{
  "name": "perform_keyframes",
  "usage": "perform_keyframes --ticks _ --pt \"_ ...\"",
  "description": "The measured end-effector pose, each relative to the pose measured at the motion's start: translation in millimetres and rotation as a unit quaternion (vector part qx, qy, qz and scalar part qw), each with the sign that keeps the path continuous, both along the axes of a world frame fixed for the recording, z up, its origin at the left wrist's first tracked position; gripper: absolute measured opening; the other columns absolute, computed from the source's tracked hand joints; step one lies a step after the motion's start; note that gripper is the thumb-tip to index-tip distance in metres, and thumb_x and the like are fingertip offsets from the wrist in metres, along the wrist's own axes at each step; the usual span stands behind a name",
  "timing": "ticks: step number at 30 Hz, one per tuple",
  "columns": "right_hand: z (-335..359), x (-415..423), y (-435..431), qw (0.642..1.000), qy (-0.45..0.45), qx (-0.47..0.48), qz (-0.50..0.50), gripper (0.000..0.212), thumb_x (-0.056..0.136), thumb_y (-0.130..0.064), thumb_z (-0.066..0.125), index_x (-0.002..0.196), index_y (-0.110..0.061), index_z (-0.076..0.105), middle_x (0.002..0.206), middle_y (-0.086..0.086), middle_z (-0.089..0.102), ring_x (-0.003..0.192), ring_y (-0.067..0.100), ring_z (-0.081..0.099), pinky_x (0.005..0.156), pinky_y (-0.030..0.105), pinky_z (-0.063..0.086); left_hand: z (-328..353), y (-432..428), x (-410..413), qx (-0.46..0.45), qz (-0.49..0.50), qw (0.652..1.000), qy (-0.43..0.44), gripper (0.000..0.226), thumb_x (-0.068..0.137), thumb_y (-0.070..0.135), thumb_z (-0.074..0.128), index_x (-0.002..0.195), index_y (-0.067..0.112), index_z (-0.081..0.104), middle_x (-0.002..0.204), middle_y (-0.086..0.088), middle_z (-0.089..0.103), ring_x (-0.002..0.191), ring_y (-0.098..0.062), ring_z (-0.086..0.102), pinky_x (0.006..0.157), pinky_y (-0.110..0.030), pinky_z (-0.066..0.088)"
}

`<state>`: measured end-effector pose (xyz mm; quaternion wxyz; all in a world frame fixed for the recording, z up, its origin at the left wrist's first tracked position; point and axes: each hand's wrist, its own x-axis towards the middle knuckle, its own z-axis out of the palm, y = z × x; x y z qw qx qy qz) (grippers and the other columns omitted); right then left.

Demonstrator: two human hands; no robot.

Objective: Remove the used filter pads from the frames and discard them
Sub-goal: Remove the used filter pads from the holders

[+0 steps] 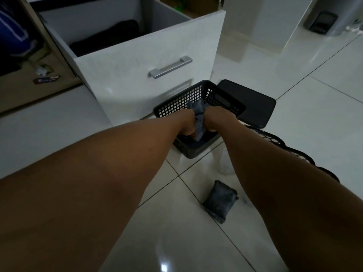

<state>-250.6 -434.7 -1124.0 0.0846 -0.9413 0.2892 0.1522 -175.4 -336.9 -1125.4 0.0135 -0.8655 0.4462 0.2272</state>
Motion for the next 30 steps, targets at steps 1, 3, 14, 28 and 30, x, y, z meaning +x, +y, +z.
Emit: perform_keyframes --ticks 1,3,14,28,30 --pt "6.8 -3.8 1.6 1.000 -0.022 -0.007 -0.006 0.040 0.086 -0.016 0.059 0.125 -0.006 0.056 0.123 0.014 0.061 0.109 0.035 0.061 0.091 0.044 0.053 2.0 0.1 -2.4 -0.007 0.004 1.000 0.005 0.035 0.090 0.026 0.061 0.115 0.003 0.066 0.113 -0.017 0.066 0.105 -0.032 0.062 0.093 -0.036 0.051" --pt "14.8 -6.9 -2.8 0.996 -0.078 -0.008 -0.037 0.034 0.091 -0.012 0.055 0.122 0.000 0.056 0.121 0.019 0.061 0.109 0.037 0.061 0.086 0.042 0.052 5.5 1.5 -4.7 -0.011 0.005 1.000 0.015 0.038 0.087 0.030 0.064 0.114 0.005 0.067 0.111 -0.015 0.067 0.103 -0.031 0.063 0.094 -0.038 0.051" --pt "95.4 -83.9 -4.5 0.941 -0.291 0.057 -0.166 0.047 0.061 -0.042 0.082 0.090 -0.007 0.066 0.082 0.008 0.066 0.073 0.024 0.066 0.066 0.039 0.060 53.9 1.8 -35.4 -0.237 0.018 0.971 0.027 0.037 0.086 0.040 0.066 0.062 0.015 0.053 0.065 -0.002 0.059 0.068 -0.024 0.061 0.055 -0.027 0.037" --pt "143.0 -270.0 -18.6 0.923 -0.242 0.071 -0.290 0.023 0.082 0.005 0.060 0.106 0.007 0.061 0.091 0.022 0.063 0.090 0.040 0.068 0.078 0.051 0.059 103.1 -27.8 -172.7 -0.289 -0.187 0.938 -0.047 0.014 0.082 0.032 0.069 0.089 0.020 0.071 0.087 -0.001 0.071 0.079 -0.023 0.065 0.068 -0.035 0.054" --pt "136.5 -290.6 -18.9 0.916 -0.241 0.112 -0.301 0.021 0.086 0.005 0.060 0.106 0.005 0.061 0.085 0.017 0.061 0.091 0.041 0.068 0.079 0.054 0.058 102.3 -30.0 -189.5 -0.283 -0.222 0.931 -0.060 0.015 0.082 0.031 0.069 0.089 0.018 0.068 0.090 -0.003 0.070 0.081 -0.025 0.064 0.065 -0.032 0.048"
